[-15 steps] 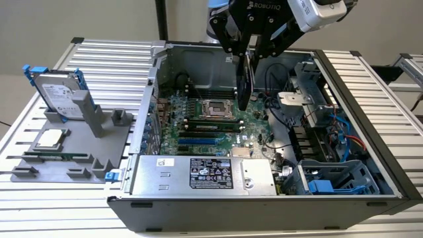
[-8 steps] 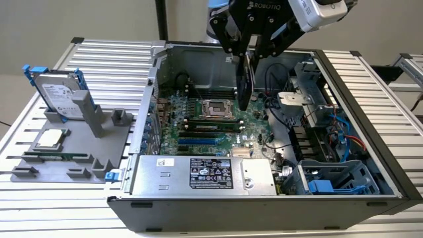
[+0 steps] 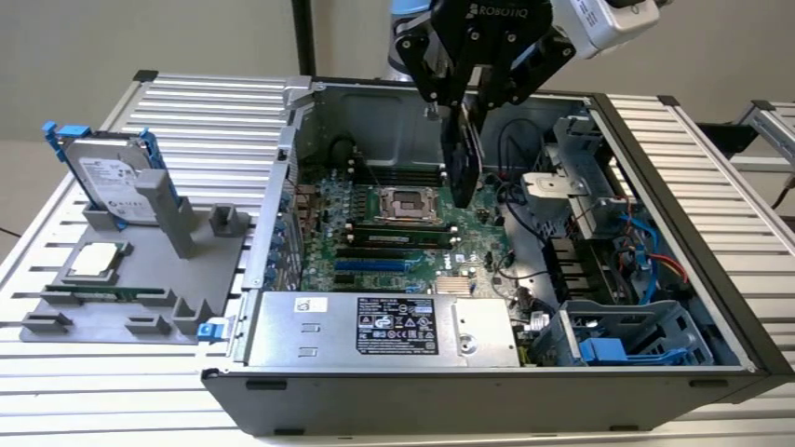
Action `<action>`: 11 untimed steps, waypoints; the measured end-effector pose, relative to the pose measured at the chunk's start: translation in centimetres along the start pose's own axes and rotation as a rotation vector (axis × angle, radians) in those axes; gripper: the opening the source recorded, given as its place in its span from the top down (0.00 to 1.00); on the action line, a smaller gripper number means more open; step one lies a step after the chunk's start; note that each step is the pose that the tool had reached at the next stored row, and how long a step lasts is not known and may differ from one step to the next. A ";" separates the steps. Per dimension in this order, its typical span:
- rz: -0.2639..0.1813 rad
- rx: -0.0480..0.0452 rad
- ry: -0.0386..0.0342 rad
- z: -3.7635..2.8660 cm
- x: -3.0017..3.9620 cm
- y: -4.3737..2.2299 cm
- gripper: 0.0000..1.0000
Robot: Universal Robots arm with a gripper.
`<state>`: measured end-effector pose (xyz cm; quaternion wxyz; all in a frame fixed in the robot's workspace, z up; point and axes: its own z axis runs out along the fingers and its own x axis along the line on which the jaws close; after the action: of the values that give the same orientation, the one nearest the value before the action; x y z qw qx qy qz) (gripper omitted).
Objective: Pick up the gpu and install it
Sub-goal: 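Insert the gpu into the slot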
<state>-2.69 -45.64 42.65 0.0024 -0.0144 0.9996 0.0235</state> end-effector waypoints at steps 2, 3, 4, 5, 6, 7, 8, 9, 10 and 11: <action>-0.018 -0.0001 0.0009 0.00 0.00 0.00 1.00; -0.027 -0.0001 0.0013 0.00 0.00 0.00 1.00; -0.035 -0.0002 0.0016 0.00 0.00 0.00 1.00; -0.040 -0.0002 0.0019 0.00 0.00 0.00 1.00; -0.045 -0.0003 0.0021 0.00 0.00 0.00 1.00; -0.050 -0.0002 0.0024 0.00 0.00 0.00 1.00; -0.055 -0.0003 0.0026 0.00 0.00 0.00 1.00; -0.060 -0.0003 0.0028 0.00 0.00 0.00 1.00; -0.064 -0.0003 0.0031 0.00 0.00 0.00 1.00; -0.069 -0.0003 0.0033 0.00 0.00 0.00 1.00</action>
<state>-2.69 -45.63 42.65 0.0015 -0.0490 0.9985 0.0235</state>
